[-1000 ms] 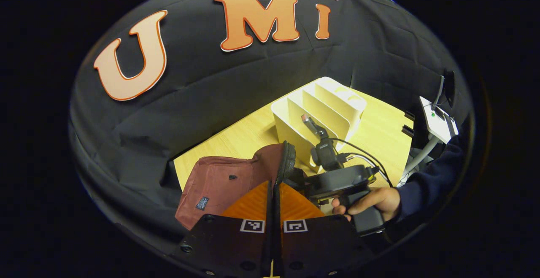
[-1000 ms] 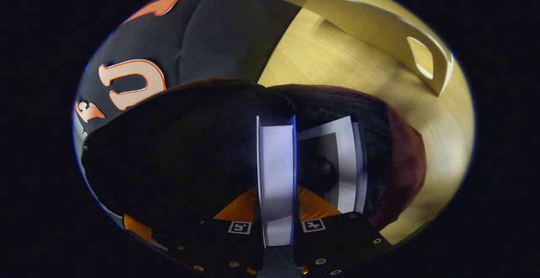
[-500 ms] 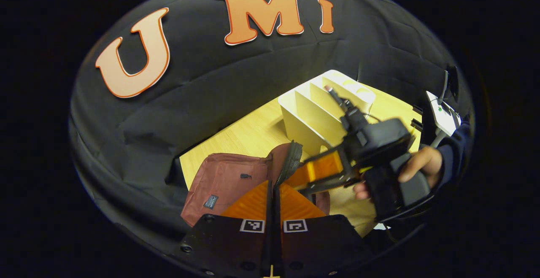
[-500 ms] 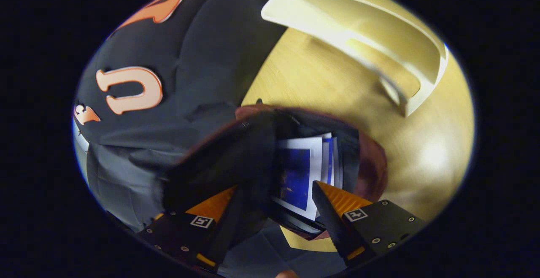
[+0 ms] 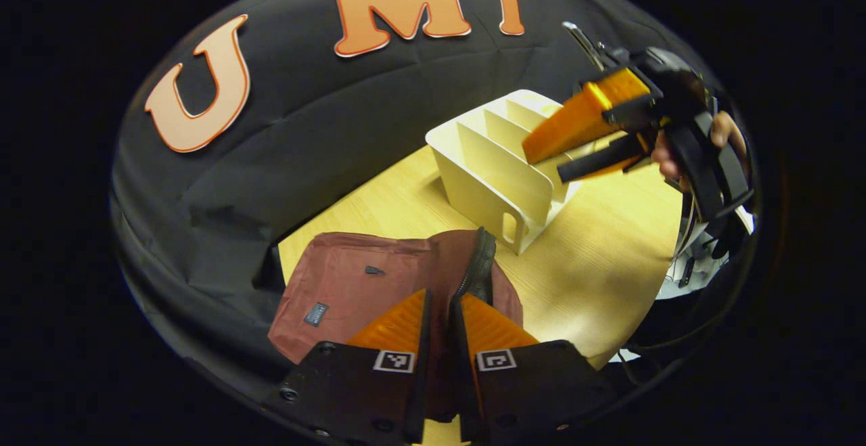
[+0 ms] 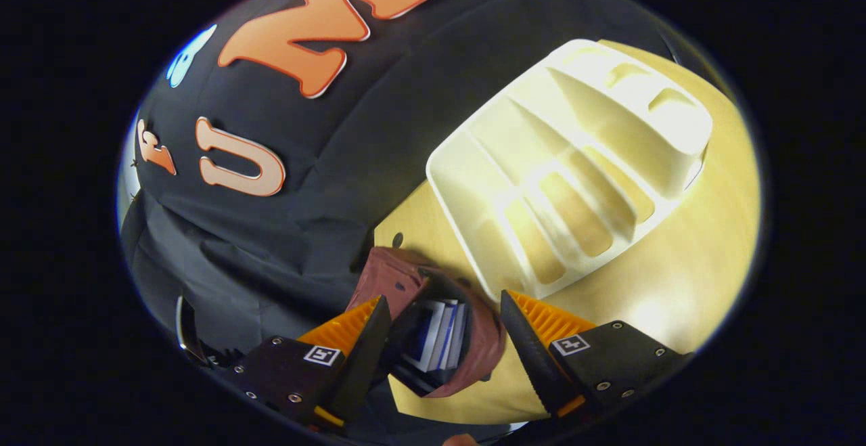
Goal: Open the schoolbag, grab two books from the bookshelf and put them into the schoolbag.
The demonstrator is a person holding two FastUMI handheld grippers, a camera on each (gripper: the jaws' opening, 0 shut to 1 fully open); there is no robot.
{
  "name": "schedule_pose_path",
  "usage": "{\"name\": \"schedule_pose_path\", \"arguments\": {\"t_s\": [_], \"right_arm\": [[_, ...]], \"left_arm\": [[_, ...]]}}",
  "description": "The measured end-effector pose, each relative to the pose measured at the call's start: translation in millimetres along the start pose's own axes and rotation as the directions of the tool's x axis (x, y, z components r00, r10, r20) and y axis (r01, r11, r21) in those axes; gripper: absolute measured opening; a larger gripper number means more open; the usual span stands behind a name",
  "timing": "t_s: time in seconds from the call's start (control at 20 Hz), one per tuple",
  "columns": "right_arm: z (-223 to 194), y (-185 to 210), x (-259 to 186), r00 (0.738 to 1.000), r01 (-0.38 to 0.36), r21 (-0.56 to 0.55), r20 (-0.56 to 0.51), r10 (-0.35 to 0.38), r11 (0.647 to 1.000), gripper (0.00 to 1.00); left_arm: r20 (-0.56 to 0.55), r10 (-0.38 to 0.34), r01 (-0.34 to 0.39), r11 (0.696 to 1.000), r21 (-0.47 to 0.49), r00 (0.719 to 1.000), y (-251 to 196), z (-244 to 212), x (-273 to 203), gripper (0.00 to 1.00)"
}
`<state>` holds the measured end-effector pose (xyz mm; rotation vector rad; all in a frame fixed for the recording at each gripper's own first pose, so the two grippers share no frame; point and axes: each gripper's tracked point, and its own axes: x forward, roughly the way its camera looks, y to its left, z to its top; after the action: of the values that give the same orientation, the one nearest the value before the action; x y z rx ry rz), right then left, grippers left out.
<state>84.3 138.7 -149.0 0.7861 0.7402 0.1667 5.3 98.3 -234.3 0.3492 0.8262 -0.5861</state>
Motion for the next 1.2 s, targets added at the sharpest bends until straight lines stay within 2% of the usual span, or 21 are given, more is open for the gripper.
{"name": "schedule_pose_path", "arguments": {"t_s": [0.05, 0.1, 0.15, 0.2, 0.3, 0.35, 0.45, 0.5, 0.65, 0.9, 1.0, 1.2], "right_arm": [[10, -5, -8, 1.0, 0.007, -0.018, 0.022, -0.006, 1.0, 0.97], [18, -11, -15, 0.999, 0.019, -0.037, 0.04, -0.018, 0.999, 0.97], [27, -14, -21, 0.998, 0.026, -0.058, 0.061, -0.022, 0.998, 0.97], [34, -19, -27, 0.997, 0.037, -0.079, 0.077, -0.031, 0.996, 0.97], [49, -27, -40, 0.993, 0.055, -0.121, 0.107, -0.042, 0.991, 0.97], [56, -32, -47, 0.992, 0.063, -0.147, 0.121, -0.045, 0.987, 0.97], [70, -43, -63, 0.985, 0.09, -0.211, 0.16, -0.056, 0.973, 0.97], [79, -45, -70, 0.981, 0.102, -0.243, 0.185, -0.057, 0.965, 0.97], [108, -51, -94, 0.962, 0.148, -0.332, 0.268, -0.057, 0.932, 0.97], [154, -63, -139, 0.914, 0.228, -0.441, 0.405, -0.034, 0.868, 0.97], [169, -64, -156, 0.889, 0.266, -0.48, 0.458, -0.02, 0.836, 0.97], [190, -60, -186, 0.834, 0.336, -0.532, 0.552, 0.018, 0.777, 0.97]], "left_arm": [[-0.008, -0.004, 0.004, 1.0, 0.002, 1.0, -8, -2, 1, 0.42], [-0.013, -0.002, 0.002, 1.0, -0.001, 1.0, -13, -3, 2, 0.36], [-0.022, -0.001, 0.0, 1.0, -0.013, 1.0, -18, -7, 3, 0.44], [-0.025, 0.015, -0.016, 1.0, -0.023, 1.0, -21, -7, 4, 0.46], [-0.035, 0.014, -0.017, 0.998, -0.063, 0.999, -36, -12, 2, 0.6], [-0.028, -0.005, 0.002, 0.997, -0.077, 1.0, -51, -9, 0, 0.69], [0.013, -0.012, 0.013, 0.996, -0.085, 1.0, -75, 9, 0, 1.0], [0.031, -0.008, 0.011, 0.996, -0.09, 0.999, -85, 18, 0, 0.97], [0.103, 0.039, -0.025, 0.991, -0.128, 0.994, -109, 59, 1, 0.99], [0.248, 0.146, -0.088, 0.969, -0.229, 0.958, -129, 136, -12, 0.98], [0.301, 0.205, -0.129, 0.959, -0.254, 0.931, -128, 165, -26, 0.99], [0.4, 0.345, -0.219, 0.919, -0.328, 0.849, -117, 211, -45, 0.98]]}}
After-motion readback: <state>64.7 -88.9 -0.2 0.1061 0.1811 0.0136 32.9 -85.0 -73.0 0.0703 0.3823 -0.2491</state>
